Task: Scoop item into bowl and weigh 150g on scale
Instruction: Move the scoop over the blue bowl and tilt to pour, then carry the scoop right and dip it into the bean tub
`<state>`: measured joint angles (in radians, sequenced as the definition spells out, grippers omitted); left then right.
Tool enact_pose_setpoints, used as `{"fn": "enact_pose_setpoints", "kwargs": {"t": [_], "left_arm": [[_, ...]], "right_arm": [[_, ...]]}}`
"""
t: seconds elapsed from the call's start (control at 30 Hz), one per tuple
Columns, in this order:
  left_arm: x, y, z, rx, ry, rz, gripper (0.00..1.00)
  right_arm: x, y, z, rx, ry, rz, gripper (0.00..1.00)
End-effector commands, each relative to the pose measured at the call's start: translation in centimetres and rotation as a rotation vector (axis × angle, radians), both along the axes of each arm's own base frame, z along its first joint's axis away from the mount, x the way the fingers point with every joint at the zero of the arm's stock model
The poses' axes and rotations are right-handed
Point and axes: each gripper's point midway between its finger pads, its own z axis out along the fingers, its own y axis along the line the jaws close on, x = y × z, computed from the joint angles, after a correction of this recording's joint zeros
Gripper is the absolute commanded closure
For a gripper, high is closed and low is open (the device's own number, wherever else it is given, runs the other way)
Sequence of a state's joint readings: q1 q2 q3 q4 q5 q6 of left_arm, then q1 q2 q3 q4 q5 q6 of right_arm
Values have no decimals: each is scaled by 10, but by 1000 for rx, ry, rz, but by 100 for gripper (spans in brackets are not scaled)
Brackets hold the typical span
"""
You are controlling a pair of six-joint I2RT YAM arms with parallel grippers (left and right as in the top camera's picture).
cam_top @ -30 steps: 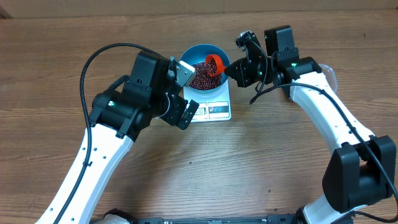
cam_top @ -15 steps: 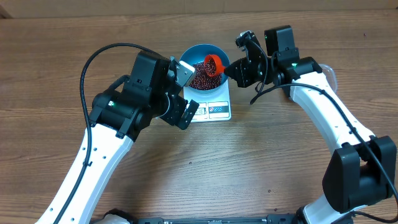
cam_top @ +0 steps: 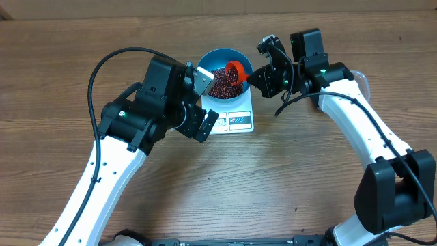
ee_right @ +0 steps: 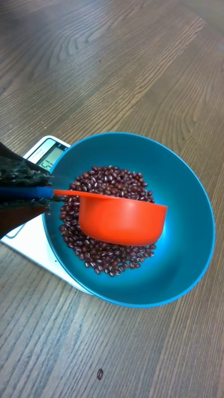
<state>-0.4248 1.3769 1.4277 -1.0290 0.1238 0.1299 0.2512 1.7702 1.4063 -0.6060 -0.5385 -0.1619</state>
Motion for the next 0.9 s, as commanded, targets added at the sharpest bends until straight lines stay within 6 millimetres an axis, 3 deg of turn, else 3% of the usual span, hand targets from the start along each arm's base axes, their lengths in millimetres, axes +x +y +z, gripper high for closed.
{"fn": "enact_pose_setpoints", "kwargs": {"t": [0.0,0.33,0.6,0.73,0.87], "left_arm": [[1,-1,2,-7,-1,8,0],[1,-1,2,-7,-1,8,0],[1,-1,2,-7,-1,8,0],[1,-1,2,-6,-1,8,0],[1,-1,2,-7,-1,8,0]], "right_arm": [[1,1,23,11,-56,-1,96],[-1,2,23,21,-41,1,96],[-15,8,46,231,23,94,96],[-20,-7,67,391,58,137,96],[-23,-41,94,568,76,160,96]]}}
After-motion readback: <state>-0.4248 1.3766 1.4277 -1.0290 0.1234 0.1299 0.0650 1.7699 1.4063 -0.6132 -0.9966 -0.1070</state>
